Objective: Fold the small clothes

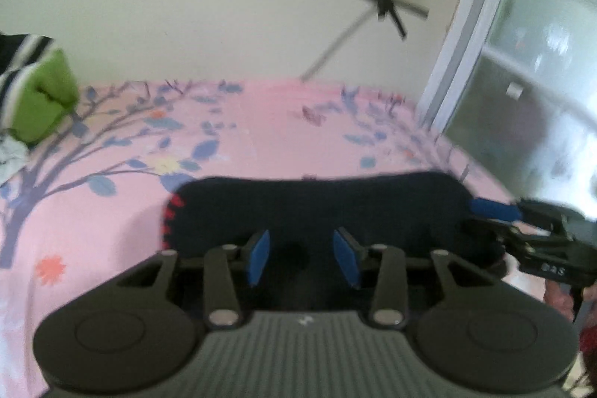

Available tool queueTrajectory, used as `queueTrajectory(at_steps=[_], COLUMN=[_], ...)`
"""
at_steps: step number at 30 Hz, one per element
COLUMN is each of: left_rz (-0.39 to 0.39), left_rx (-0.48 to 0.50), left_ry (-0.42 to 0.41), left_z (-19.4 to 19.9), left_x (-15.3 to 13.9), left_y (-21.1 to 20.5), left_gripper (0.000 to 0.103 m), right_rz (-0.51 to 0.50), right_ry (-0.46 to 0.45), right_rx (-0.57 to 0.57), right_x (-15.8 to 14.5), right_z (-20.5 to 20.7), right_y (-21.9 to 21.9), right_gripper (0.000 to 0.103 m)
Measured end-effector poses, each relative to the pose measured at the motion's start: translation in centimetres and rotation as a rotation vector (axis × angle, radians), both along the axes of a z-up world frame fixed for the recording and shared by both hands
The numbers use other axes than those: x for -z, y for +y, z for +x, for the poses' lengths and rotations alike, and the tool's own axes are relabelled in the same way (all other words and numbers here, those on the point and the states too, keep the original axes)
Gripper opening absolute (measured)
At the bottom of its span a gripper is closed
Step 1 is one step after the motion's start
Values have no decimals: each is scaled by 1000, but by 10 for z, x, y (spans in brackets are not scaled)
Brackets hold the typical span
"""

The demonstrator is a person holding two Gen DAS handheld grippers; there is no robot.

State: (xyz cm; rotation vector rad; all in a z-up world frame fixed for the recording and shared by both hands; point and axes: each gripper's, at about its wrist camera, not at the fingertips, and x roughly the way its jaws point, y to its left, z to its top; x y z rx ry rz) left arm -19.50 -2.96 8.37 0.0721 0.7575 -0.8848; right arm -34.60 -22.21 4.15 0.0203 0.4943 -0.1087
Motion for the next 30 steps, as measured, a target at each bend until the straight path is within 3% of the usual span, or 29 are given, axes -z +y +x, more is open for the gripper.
queueTrajectory(at_steps=[2,4,6,9,18,30], left_rz=[70,89,60,56,34,13], left_rx=[0,-26,-37,-41,-81,-77], left_ry=[-14,13,3,-25,-107,-152], left_z=[17,35,39,33,18,7], left_x=[18,37,40,42,47,50], left_y=[-26,-41,-41,-39,-37,-33], left_gripper=[37,41,42,43,47,56], right_rz=[-43,-104,-73,-110,-76,-72], right_ry=[106,63,51,38,33,36], right_rx=[61,84,104,100,95,61], right_x=[22,40,39,42,41,42], right_z=[36,55,64,61,61,61], right_y=[-16,-36,-45,-41,-43,-47], right_gripper=[19,19,19,19,21,31])
